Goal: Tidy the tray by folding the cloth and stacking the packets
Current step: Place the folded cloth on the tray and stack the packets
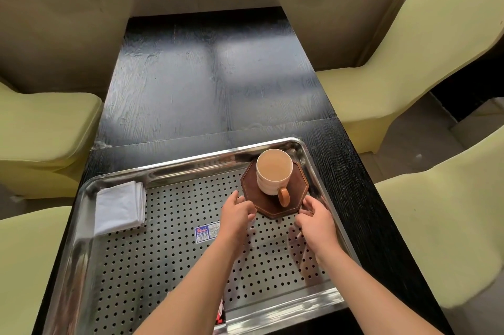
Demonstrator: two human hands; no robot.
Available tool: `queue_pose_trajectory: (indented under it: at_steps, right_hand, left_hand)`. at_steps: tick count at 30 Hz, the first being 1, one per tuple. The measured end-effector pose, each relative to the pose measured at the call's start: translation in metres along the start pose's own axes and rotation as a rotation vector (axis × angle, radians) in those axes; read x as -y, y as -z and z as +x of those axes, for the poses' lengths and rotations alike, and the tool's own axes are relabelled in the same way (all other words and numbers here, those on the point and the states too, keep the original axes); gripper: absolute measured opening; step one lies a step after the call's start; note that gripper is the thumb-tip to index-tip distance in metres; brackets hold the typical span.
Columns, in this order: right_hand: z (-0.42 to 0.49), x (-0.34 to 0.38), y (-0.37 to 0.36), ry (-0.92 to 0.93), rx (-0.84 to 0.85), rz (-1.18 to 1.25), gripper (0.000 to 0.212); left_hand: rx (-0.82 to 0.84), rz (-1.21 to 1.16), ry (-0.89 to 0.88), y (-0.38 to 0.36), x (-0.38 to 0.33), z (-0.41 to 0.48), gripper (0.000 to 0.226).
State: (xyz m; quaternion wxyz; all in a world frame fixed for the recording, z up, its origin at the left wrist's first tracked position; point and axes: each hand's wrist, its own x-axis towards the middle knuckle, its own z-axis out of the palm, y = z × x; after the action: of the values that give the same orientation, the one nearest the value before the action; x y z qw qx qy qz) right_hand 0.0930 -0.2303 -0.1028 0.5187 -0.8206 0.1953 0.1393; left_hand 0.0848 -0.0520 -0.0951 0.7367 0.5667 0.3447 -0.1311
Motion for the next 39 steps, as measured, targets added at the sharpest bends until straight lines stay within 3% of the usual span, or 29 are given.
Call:
queue_pose_trajectory:
  at_steps: [12, 16, 26, 32, 39]
  right_hand:
    - [-0.004, 0.004, 0.003, 0.004, 0.033, 0.027, 0.07]
    - [-0.011, 0.006, 0.005, -0.009, 0.038, 0.037, 0.063]
    - [-0.068, -0.003, -0.018, -0.011, 0.102, -0.005, 0.049]
    - [-0.107, -0.003, -0.047, 0.064, 0.207, -0.136, 0.039]
    - [-0.138, -0.006, -0.089, 0.286, 0.387, -0.635, 0.042]
  left_hand:
    - [-0.012, 0.008, 0.01, 0.008, -0.004, -0.007, 0.08]
    - [-0.037, 0.027, -0.002, 0.019, -0.005, -0.016, 0.078]
    - [-0.053, 0.466, -0.149, 0.098, 0.016, -0.085, 0.059]
    - [-0.122, 0.606, -0.131, 0.146, 0.051, -0.125, 0.054]
    - [-0.289, 0.855, -0.039, 0.178, 0.071, -0.136, 0.049]
